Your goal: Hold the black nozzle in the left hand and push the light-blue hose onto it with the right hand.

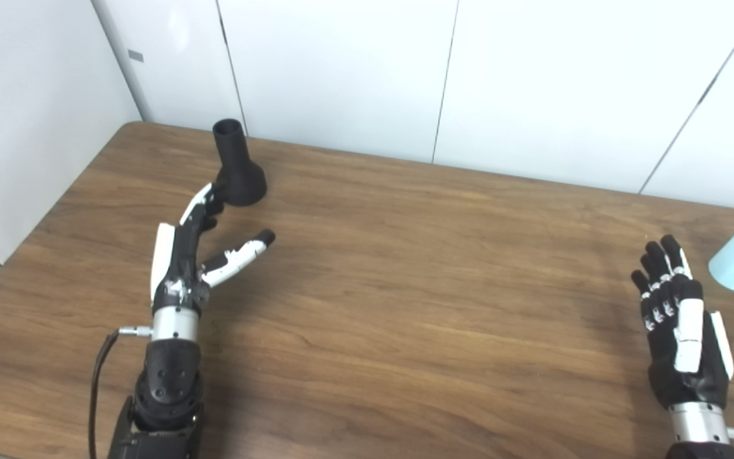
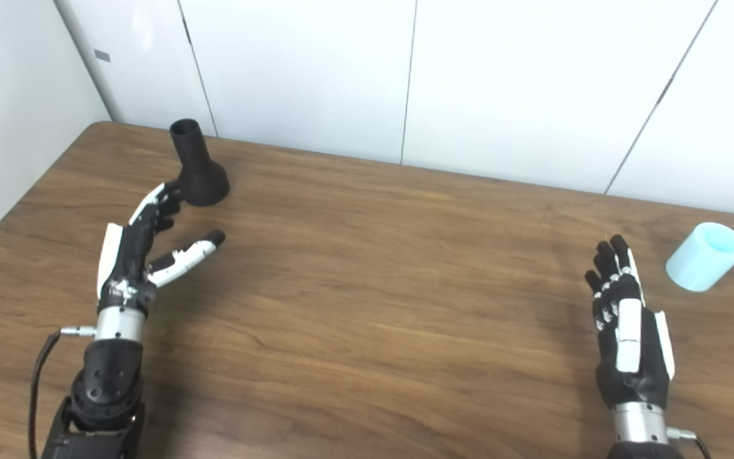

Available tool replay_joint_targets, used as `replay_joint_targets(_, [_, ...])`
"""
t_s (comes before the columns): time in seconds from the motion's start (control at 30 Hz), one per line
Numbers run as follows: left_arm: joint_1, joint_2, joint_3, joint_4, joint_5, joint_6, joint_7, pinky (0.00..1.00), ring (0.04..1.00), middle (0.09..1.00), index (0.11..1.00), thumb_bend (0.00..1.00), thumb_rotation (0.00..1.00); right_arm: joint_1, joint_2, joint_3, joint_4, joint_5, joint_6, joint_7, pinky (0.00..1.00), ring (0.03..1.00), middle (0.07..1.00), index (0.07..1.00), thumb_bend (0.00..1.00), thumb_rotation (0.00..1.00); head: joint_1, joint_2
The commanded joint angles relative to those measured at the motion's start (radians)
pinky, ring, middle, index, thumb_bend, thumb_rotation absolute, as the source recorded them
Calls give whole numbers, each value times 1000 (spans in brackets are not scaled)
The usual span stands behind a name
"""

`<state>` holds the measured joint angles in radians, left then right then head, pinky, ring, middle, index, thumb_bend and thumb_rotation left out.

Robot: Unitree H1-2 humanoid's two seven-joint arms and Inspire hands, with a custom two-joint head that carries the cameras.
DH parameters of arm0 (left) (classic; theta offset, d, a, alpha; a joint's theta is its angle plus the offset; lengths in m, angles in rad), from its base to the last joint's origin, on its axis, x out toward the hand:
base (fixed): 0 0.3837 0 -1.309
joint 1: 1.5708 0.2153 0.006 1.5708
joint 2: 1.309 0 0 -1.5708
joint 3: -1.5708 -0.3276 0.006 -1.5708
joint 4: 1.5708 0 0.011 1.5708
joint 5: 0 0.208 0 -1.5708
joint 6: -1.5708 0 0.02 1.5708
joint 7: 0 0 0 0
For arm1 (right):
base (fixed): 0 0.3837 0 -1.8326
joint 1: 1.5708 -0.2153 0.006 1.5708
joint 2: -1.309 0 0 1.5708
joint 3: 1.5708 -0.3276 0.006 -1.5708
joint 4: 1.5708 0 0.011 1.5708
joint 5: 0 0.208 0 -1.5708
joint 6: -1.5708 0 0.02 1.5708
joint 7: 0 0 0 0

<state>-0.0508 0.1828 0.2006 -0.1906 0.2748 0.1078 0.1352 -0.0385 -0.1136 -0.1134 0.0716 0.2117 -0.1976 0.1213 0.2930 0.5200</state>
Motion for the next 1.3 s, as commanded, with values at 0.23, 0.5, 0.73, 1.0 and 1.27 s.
replay_joint_targets(0.23, [-84, 53, 35, -8, 3, 8, 22, 784, 845, 857, 871, 815, 260, 71, 9, 3, 117, -20, -34, 2, 963, 974, 961, 976, 520, 956, -12, -5])
replay_joint_targets(0.5, [-138, 114, 51, 79, 49, 68, 38, 867, 899, 900, 887, 846, 301, 66, 14, -1, 127, -5, -38, 11, 955, 975, 960, 972, 492, 952, -19, -7])
replay_joint_targets(0.73, [-192, 182, 27, 138, 92, 126, 26, 810, 887, 914, 920, 871, 320, 60, 15, -2, 138, 14, -42, 20, 938, 974, 965, 968, 488, 937, -25, -7])
replay_joint_targets(1.0, [-279, 240, 9, 278, 87, 140, 10, 839, 931, 936, 950, 903, 342, 56, 15, -1, 149, 18, -53, 24, 888, 967, 965, 968, 473, 935, -33, -8])
replay_joint_targets(1.27, [-354, 275, -44, 343, 105, 183, -7, 933, 990, 968, 935, 939, 341, 55, 8, -3, 155, 26, -57, 31, 867, 962, 959, 967, 482, 925, -29, -4])
